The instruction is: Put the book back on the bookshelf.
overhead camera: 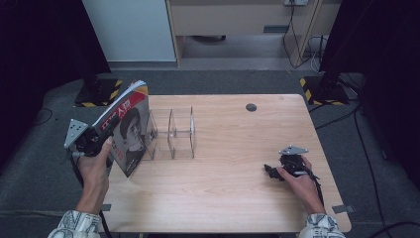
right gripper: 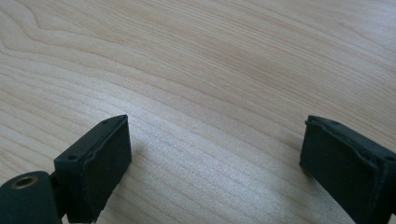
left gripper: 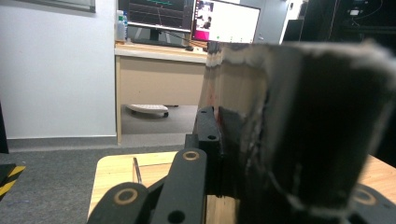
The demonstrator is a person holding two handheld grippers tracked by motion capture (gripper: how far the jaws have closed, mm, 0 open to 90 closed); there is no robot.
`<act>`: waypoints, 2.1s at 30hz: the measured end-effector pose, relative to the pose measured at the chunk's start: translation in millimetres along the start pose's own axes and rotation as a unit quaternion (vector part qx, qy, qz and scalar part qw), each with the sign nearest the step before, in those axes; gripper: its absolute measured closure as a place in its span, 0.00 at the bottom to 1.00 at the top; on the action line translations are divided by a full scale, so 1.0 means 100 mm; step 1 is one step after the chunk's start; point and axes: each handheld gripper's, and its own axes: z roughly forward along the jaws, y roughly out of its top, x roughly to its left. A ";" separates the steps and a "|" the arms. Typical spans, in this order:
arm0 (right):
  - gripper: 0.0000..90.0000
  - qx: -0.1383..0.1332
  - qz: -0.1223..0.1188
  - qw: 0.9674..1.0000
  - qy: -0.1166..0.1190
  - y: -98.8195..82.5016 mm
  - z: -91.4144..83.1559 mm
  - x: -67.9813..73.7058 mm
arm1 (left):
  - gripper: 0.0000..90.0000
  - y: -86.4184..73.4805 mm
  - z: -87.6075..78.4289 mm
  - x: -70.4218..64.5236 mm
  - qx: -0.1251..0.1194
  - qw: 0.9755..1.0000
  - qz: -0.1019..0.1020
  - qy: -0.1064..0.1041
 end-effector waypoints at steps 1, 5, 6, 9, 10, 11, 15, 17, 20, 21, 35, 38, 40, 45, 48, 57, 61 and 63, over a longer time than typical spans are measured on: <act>0.10 0.000 0.000 1.000 0.000 0.00 0.00 0.00 | 0.95 0.00 0.00 0.00 0.000 1.000 0.000 0.001; 0.10 0.000 0.000 1.000 0.000 0.00 0.00 0.00 | 0.95 0.00 -0.02 0.02 0.005 1.000 0.005 0.009; 0.10 0.000 0.000 1.000 0.000 0.00 0.00 0.00 | 0.95 0.00 -0.02 0.02 0.006 1.000 0.006 0.011; 0.10 0.000 0.000 1.000 0.000 0.00 0.00 0.00 | 0.94 -0.01 -0.02 0.03 0.013 1.000 0.008 0.016; 0.10 0.000 0.000 1.000 0.000 0.00 0.00 0.00 | 0.94 -0.02 -0.02 0.03 0.013 1.000 0.006 0.017; 0.10 0.000 0.000 1.000 0.000 0.00 0.00 0.00 | 0.94 -0.03 -0.03 0.04 0.011 1.000 0.007 0.018; 0.10 0.000 0.001 1.000 0.000 0.00 0.00 0.00 | 0.94 -0.02 -0.03 0.05 0.011 1.000 0.004 0.020; 0.10 0.000 0.000 1.000 0.000 0.00 0.00 0.00 | 0.94 -0.02 -0.03 0.05 0.011 1.000 0.004 0.020; 0.10 0.000 0.000 1.000 0.000 0.00 0.00 0.00 | 0.93 -0.02 -0.04 0.05 0.013 1.000 0.008 0.021; 0.10 0.000 0.001 1.000 0.000 0.00 0.00 0.00 | 0.93 -0.02 -0.04 0.04 0.013 1.000 0.008 0.021; 0.10 0.000 0.001 1.000 -0.001 0.00 0.00 0.00 | 0.89 0.01 -0.03 0.04 0.014 1.000 0.011 0.017; 0.10 0.000 0.000 1.000 0.000 0.00 0.00 0.00 | 0.89 0.02 -0.02 0.05 0.020 1.000 0.012 0.014; 0.10 0.000 0.000 1.000 0.000 0.00 0.00 0.00 | 0.87 0.03 -0.01 0.06 0.022 1.000 0.012 0.013; 0.10 0.000 0.000 1.000 0.000 0.00 0.00 0.00 | 0.83 0.03 0.00 0.06 0.022 1.000 0.012 0.011; 0.10 0.000 0.000 1.000 0.000 0.00 0.00 0.00 | 0.79 0.02 0.01 0.06 0.023 1.000 0.013 0.010; 0.10 0.000 0.001 1.000 0.000 0.00 0.00 0.00 | 0.64 -0.01 0.01 0.07 0.028 0.999 0.019 0.014; 0.10 0.000 0.000 1.000 0.000 0.00 0.00 0.00 | 0.58 -0.03 0.01 0.08 0.034 0.999 0.019 0.013; 0.10 0.000 0.000 1.000 0.000 0.00 0.00 0.00 | 0.56 -0.03 0.01 0.08 0.035 0.999 0.019 0.011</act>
